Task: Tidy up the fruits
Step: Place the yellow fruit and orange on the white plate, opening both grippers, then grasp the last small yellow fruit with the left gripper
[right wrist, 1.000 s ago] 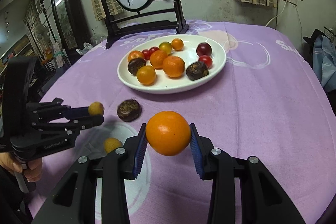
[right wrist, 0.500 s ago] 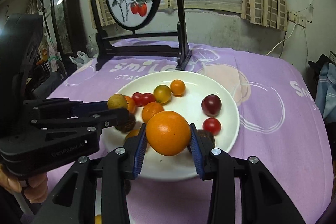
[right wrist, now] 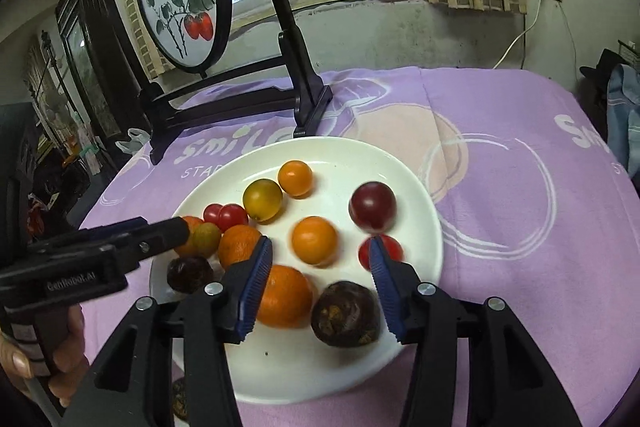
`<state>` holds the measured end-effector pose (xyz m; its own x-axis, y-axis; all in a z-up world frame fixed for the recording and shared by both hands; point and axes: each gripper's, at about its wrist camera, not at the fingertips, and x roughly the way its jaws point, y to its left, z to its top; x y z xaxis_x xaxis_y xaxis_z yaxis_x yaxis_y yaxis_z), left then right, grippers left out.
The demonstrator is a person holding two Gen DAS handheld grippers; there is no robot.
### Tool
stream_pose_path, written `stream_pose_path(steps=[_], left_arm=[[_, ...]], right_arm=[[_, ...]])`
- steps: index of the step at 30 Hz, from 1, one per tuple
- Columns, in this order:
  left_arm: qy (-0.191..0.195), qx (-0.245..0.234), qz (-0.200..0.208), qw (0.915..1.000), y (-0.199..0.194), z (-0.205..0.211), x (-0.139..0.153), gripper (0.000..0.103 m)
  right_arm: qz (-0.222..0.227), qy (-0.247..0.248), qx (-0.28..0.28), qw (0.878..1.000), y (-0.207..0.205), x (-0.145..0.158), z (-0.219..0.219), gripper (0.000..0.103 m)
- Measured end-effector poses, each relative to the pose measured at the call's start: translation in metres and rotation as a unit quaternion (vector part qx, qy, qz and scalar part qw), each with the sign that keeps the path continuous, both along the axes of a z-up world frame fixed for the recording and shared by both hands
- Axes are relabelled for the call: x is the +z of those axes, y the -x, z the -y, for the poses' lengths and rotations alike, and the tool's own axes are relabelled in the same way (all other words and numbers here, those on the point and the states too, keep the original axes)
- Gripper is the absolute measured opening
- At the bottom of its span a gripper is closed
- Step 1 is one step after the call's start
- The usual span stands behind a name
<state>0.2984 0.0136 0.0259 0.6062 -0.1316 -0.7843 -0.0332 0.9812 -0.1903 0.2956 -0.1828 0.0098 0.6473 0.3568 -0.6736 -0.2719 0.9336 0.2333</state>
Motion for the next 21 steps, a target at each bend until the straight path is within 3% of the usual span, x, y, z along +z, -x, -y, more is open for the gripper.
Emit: stream_pose_path(steps=[10,16,17,21], left_arm=[[-0.012,-0.028,0.015,0.9994,0.084,0.006,0.010,0.087],[-0.020,-0.047,0.012,0.9986,0.138,0.018,-0.006,0.087],[-0.022,-0.050,0.009,0.9985,0.145,0.021,-0.010,0.087],[-0.033,-0.060,-0.011,0.9976,0.165,0.032,-0.029,0.087]], right_arm=[[-0.014,-0.007,0.001,1.000,0.081,-0.002,0.022,0.062],[-0.007,0.009,-0.007,1.000,0.124,-0.004,0.024,0.065],[-0.009,0.008,-0.012,1.000,0.128,-0.006,0.025,0.070],[-0.021,-0.014,-0.019,1.000,0.143,-0.015,0.030,0.070]])
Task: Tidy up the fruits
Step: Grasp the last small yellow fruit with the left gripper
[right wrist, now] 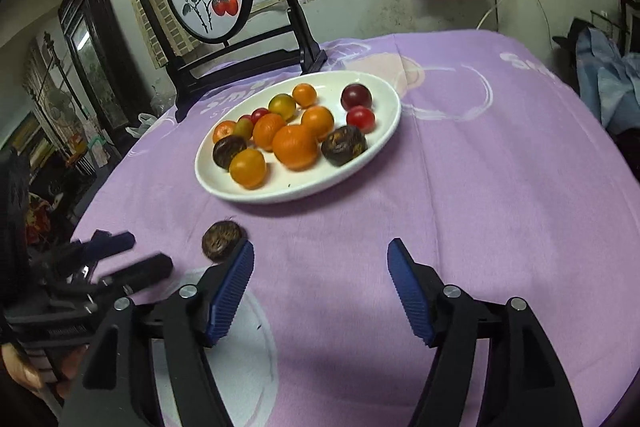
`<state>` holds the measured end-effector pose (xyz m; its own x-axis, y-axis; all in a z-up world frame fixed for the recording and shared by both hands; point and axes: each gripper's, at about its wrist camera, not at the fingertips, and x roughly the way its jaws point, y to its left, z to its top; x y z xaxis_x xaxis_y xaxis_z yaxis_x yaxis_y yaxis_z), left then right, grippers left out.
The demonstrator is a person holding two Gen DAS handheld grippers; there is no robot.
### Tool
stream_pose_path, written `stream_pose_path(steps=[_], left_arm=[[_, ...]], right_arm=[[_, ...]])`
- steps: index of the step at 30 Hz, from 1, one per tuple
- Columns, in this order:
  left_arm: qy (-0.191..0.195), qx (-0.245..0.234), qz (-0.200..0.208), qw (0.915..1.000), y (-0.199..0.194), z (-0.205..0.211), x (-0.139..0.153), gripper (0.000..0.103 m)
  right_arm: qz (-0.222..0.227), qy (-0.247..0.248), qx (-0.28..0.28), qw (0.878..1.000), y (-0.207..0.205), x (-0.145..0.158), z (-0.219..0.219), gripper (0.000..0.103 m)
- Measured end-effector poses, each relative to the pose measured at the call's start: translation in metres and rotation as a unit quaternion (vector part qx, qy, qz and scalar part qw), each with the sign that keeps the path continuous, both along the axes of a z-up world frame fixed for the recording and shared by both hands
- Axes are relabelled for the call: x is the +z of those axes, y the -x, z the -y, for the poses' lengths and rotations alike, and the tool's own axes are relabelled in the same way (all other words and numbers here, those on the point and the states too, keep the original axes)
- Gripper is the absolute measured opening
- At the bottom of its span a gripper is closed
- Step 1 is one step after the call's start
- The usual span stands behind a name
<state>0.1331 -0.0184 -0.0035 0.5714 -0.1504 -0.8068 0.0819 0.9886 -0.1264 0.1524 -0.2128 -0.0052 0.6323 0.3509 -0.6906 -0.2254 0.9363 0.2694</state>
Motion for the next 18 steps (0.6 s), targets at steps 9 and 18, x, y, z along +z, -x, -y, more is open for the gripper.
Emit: stream_pose_path(steps=[9,18], left_arm=[[-0.014,-0.017,-0.022,0.9995,0.018,0.025,-0.024,0.084],[-0.008,-0.031,-0.040,0.9987,0.012,0.029,-0.037,0.025]], right_arm=[[0.008,-0.006,0.000,1.000,0.016,-0.005,0.010,0.070],[0.016,0.008,0.008,1.000,0.018,-0.006,0.008,0.072]])
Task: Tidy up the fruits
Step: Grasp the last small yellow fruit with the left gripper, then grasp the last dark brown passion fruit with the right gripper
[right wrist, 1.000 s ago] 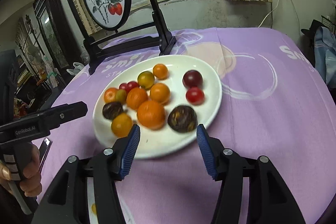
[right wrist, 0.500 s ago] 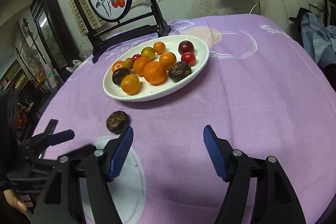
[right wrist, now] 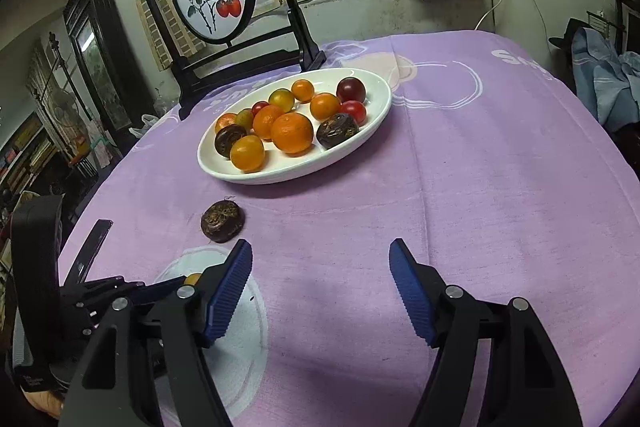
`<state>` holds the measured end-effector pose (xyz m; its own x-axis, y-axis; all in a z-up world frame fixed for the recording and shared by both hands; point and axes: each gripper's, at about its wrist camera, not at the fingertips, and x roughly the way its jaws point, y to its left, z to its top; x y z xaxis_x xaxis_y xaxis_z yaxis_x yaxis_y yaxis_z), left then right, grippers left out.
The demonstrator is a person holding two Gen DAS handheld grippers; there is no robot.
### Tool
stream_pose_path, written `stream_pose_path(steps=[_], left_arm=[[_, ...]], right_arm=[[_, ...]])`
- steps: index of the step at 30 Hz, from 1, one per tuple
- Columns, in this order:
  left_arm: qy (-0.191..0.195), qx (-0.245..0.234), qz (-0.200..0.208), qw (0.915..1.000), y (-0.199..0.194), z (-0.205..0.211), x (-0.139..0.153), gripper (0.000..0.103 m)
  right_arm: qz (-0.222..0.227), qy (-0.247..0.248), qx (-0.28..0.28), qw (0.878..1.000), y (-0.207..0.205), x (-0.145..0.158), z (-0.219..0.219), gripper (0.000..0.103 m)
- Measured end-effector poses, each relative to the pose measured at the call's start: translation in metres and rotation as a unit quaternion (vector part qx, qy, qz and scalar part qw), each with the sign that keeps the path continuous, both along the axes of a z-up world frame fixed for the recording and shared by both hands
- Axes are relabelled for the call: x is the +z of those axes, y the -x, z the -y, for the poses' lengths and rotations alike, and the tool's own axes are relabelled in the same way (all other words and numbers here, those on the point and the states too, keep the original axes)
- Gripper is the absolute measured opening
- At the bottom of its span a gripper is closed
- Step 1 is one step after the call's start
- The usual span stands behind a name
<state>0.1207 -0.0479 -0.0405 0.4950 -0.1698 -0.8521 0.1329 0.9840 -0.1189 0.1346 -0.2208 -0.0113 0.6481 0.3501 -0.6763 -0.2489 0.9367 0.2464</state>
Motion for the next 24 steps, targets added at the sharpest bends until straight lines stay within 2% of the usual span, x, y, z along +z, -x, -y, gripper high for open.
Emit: stream_pose_path(steps=[7,11,16,21,24], left_arm=[[0.012,-0.003,0.009,0.9999,0.001,-0.024,0.011,0.025],[0.001,-0.006,0.017,0.9998,0.002,-0.040,0.013,0.024],[-0.006,-0.002,0.028,0.9996,0.000,-0.060,0.014,0.024],[0.019,0.000,0.027,0.9995,-0.005,-0.077,0.012,0.024],[0.020,0.013,0.031,0.9992,-0.008,-0.087,0.011,0.024]], right_arm=[[-0.010,0.029,0.019,0.999,0.001,-0.009,-0.015,0.072],[-0.024,0.048,0.040,0.998,0.001,-0.015,-0.032,0.072],[-0.038,0.090,0.069,0.993,-0.002,-0.023,-0.061,0.072],[-0.040,0.127,0.096,0.986,-0.011,-0.029,-0.099,0.072],[-0.039,0.131,0.108,0.985,-0.022,-0.029,-0.119,0.072]])
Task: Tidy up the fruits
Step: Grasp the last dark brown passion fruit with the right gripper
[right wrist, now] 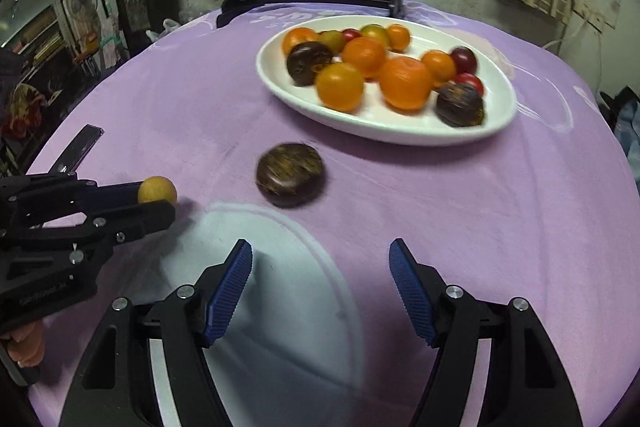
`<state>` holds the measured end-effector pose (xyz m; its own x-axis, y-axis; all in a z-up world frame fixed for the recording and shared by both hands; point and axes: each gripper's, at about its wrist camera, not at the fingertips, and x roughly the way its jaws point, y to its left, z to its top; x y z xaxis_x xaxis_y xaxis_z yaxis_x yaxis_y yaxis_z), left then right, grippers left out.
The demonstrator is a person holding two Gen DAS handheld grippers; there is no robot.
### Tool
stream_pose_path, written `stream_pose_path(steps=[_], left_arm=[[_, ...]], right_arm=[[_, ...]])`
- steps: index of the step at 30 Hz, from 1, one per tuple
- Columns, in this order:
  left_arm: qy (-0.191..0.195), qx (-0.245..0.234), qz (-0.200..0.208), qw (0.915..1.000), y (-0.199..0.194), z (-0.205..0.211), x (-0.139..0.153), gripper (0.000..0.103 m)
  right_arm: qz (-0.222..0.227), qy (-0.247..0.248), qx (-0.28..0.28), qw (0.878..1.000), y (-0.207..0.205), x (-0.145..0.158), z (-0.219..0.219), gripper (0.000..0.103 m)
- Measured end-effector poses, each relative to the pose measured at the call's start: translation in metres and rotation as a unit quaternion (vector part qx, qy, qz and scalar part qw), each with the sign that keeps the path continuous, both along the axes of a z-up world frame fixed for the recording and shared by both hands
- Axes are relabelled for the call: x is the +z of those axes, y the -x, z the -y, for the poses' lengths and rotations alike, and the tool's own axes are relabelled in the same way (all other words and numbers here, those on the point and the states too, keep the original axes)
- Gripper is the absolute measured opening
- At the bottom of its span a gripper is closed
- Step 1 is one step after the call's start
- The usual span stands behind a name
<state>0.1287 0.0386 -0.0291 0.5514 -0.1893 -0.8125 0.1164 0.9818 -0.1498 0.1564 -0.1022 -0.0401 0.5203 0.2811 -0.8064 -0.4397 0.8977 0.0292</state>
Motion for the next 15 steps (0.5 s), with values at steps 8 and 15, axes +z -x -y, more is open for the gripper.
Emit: stream_pose_path(steps=[8,15], left_arm=[[0.006,0.026,-0.003,0.9997,-0.006,-0.015,-0.003,0.024],[-0.002,0.026,-0.005,0.9996,-0.005,-0.014,-0.007,0.024]], right_arm=[[0.017,0.023,-0.017,0.999,-0.027,-0.004,-0.033,0.052],[0.019,-0.014,-0.010,1.000,-0.008,0.013,-0.016,0.043]])
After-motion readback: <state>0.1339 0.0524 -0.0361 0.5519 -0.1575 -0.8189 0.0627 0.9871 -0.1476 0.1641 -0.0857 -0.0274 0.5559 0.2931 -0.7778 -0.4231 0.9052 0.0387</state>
